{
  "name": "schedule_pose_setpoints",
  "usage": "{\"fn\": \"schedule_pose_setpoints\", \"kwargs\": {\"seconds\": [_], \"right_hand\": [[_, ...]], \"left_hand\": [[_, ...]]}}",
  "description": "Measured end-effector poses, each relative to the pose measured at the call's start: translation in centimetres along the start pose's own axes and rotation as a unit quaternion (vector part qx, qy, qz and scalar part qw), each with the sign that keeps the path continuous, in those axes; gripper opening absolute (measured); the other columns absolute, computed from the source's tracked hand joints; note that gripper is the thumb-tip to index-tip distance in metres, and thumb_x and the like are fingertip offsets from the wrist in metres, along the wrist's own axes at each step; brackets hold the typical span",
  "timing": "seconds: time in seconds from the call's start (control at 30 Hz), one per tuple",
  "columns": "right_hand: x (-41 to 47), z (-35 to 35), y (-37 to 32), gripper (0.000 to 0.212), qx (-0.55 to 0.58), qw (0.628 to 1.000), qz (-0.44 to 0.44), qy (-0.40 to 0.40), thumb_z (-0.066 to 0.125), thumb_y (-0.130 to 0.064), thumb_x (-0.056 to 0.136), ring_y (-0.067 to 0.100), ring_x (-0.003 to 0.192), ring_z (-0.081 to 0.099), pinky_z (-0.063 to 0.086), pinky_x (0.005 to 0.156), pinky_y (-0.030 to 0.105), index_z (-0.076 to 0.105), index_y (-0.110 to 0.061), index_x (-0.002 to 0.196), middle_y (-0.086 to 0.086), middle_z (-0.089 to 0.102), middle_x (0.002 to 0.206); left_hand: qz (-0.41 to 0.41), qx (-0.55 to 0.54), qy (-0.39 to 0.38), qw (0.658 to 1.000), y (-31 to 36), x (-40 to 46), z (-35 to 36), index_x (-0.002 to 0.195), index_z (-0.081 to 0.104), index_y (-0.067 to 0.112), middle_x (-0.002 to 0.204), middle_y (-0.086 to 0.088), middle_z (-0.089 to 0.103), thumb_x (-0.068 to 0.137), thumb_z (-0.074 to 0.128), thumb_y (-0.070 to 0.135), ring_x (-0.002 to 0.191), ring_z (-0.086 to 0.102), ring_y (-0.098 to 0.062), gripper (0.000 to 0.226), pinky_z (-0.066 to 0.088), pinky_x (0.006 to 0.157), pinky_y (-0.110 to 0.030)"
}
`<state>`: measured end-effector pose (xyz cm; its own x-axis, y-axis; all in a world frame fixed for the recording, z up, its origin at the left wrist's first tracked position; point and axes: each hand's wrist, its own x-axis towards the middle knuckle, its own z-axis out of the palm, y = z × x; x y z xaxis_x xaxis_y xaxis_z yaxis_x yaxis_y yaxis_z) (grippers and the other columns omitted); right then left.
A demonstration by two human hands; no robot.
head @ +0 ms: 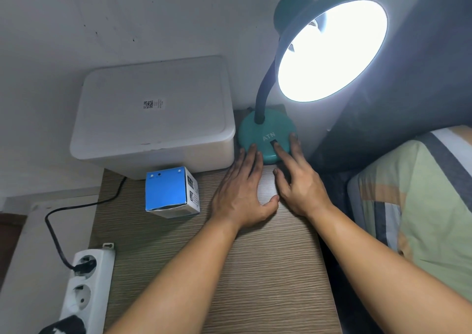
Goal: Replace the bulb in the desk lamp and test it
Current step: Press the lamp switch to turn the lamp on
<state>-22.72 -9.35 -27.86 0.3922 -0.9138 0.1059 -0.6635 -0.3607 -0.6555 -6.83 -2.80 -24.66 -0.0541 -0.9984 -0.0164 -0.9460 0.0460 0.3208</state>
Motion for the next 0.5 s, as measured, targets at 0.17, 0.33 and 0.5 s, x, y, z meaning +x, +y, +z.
{"fn": "schedule_pose_setpoints", "kwargs": {"seconds": [0.17,0.33,0.5], "right_hand": [[0.03,0.03,0.00,0.061,0.000,1.000,0.000,-0.002,0.053,-0.025,0.097,0.020,0.150,0.020,0.040,0.111,0.043,0.030,-0.035,0.152,0.002,0.020,0.164],[-0.02,-0.07,-0.06,0.064,0.001,1.000,0.002,-0.005,0.053,-0.027,0.097,0.021,0.149,0.022,0.041,0.111,0.043,0.026,-0.038,0.153,0.002,0.018,0.164],[-0.04,-0.11,-0.12,0.062,0.002,1.000,0.002,0.002,0.054,-0.025,0.097,0.020,0.149,0.022,0.039,0.110,0.042,0.029,-0.036,0.153,0.000,0.019,0.164]], "left_hand": [[-0.002,0.000,0.001,1.000,0.01,0.01,-0.09,0.159,0.014,0.011,0.168,-0.007,0.004,0.084,0.050,0.062,0.155,0.001,-0.023,0.098,-0.005,0.121,-0.026],[-0.004,0.005,-0.005,1.000,0.05,0.06,-0.02,0.159,0.014,0.010,0.168,-0.008,0.005,0.083,0.049,0.063,0.155,0.002,-0.024,0.099,-0.003,0.122,-0.027],[-0.001,-0.001,0.003,1.000,0.03,-0.02,-0.10,0.159,0.011,0.012,0.168,-0.006,0.002,0.085,0.050,0.063,0.155,-0.001,-0.022,0.098,-0.009,0.118,-0.024]]}}
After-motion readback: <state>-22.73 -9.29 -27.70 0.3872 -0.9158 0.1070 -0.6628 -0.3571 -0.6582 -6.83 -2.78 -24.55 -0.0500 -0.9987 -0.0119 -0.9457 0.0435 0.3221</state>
